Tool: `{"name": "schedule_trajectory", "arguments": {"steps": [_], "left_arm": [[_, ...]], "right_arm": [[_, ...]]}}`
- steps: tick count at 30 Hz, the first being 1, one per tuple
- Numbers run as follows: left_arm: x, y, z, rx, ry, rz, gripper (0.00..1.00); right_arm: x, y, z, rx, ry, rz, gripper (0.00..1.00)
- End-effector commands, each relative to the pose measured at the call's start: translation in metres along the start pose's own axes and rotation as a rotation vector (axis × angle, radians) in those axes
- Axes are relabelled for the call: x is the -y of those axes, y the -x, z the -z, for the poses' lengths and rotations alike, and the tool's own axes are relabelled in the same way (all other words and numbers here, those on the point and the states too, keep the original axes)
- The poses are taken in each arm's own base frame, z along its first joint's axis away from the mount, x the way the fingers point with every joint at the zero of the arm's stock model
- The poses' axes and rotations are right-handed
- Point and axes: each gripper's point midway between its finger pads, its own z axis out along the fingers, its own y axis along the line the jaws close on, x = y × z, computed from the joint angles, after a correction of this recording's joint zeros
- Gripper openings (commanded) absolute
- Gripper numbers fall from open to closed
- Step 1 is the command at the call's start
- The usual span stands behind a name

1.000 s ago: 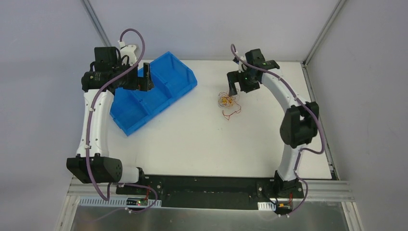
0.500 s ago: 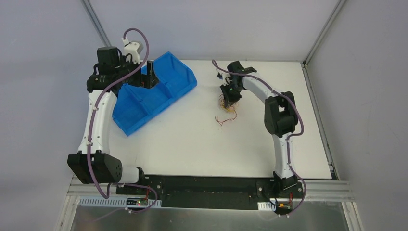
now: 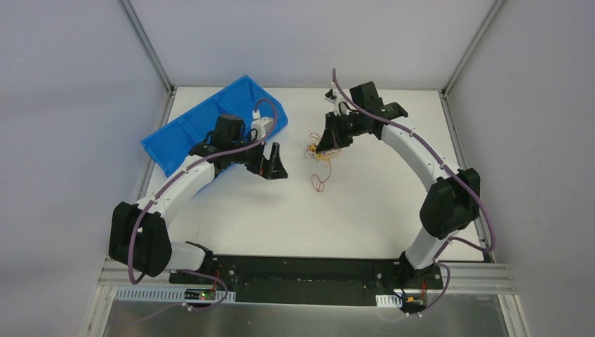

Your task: Untangle the cables

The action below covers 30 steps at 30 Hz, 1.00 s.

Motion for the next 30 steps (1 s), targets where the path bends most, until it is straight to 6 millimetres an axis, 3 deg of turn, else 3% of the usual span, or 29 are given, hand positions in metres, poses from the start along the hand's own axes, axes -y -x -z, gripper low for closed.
{"name": "schedule_trajectory", "arguments": {"steps": [1, 5, 9, 13, 15, 16, 18, 20, 21, 22, 24, 25, 28, 30], "left_arm": [[0.043, 0.069, -0.004, 0.247, -0.105, -0.144, 0.99], [0.059, 0.087, -0.016, 0.309, -0.146, -0.224, 0.89], [0.075, 0.080, -0.033, 0.272, -0.192, -0.331, 0.87], [0.076, 0.078, -0.046, 0.263, -0.185, -0.397, 0.84], [0.081, 0.078, -0.048, 0.259, -0.202, -0.421, 0.68], [0.084, 0.077, -0.047, 0.256, -0.218, -0.423, 0.52], [0.089, 0.074, -0.042, 0.251, -0.234, -0.411, 0.04], [0.090, 0.070, -0.034, 0.260, -0.229, -0.383, 0.00], [0.089, 0.067, -0.031, 0.261, -0.228, -0.357, 0.00], [0.087, 0.066, -0.026, 0.263, -0.224, -0.317, 0.00], [0.082, 0.064, -0.020, 0.258, -0.241, -0.164, 0.00], [0.078, 0.065, -0.017, 0.258, -0.250, -0.104, 0.00], [0.073, 0.074, -0.011, 0.270, -0.293, 0.026, 0.00], [0.080, 0.079, -0.008, 0.271, -0.346, 0.074, 0.00]], "right_arm": [[-0.047, 0.021, 0.015, 0.056, 0.194, -0.091, 0.00], [-0.072, 0.021, 0.023, 0.035, 0.328, -0.140, 0.00], [-0.099, 0.023, 0.033, 0.008, 0.467, -0.185, 0.00], [-0.118, 0.014, 0.034, -0.044, 0.537, -0.207, 0.00], [-0.119, 0.007, 0.031, -0.068, 0.541, -0.221, 0.00], [-0.117, 0.005, 0.029, -0.067, 0.534, -0.224, 0.00], [-0.110, 0.006, 0.030, -0.051, 0.501, -0.226, 0.00], [-0.094, 0.015, 0.035, -0.008, 0.449, -0.245, 0.02], [-0.084, 0.021, 0.039, 0.022, 0.411, -0.249, 0.10], [-0.074, 0.026, 0.045, 0.042, 0.376, -0.257, 0.24], [-0.052, 0.037, 0.062, 0.091, 0.296, -0.246, 0.64], [-0.039, 0.043, 0.071, 0.125, 0.241, -0.243, 0.76], [-0.017, 0.041, 0.084, 0.189, 0.150, -0.222, 0.98], [-0.014, 0.029, 0.077, 0.199, 0.142, -0.220, 0.99]]}}
